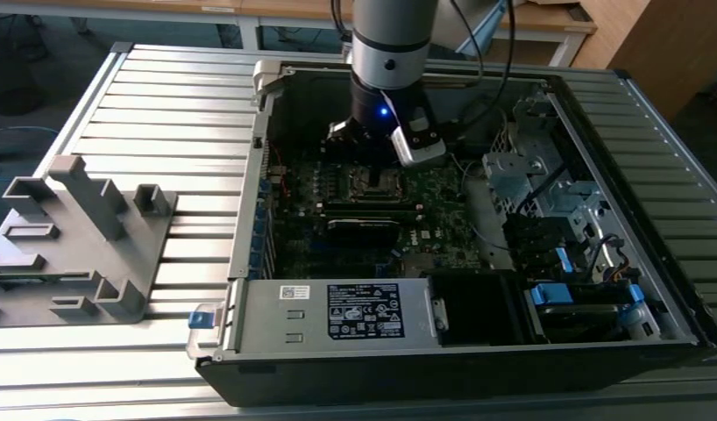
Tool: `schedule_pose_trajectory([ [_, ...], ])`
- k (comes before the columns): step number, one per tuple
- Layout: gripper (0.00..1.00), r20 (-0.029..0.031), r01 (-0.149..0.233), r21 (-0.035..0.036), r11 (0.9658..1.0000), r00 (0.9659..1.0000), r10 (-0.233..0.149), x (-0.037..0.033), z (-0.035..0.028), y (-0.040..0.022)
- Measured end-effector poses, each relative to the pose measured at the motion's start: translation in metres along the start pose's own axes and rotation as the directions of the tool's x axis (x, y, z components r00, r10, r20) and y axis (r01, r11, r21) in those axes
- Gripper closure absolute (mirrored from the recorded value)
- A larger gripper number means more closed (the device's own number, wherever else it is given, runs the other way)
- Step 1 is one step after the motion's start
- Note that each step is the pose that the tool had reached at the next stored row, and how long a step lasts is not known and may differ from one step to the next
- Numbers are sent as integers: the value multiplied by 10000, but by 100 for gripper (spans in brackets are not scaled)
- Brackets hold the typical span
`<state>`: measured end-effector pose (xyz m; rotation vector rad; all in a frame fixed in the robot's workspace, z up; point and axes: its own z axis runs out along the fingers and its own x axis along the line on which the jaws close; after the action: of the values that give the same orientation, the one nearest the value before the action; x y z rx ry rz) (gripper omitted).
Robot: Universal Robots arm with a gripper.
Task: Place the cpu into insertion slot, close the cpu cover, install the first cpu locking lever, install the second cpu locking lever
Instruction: 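Install the second cpu locking lever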
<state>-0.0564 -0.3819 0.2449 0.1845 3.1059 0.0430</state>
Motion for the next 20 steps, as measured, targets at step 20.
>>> schedule_pose_trajectory([
  [20, 89, 3, -1, 0, 10000, 10000, 1, 88, 11, -11],
])
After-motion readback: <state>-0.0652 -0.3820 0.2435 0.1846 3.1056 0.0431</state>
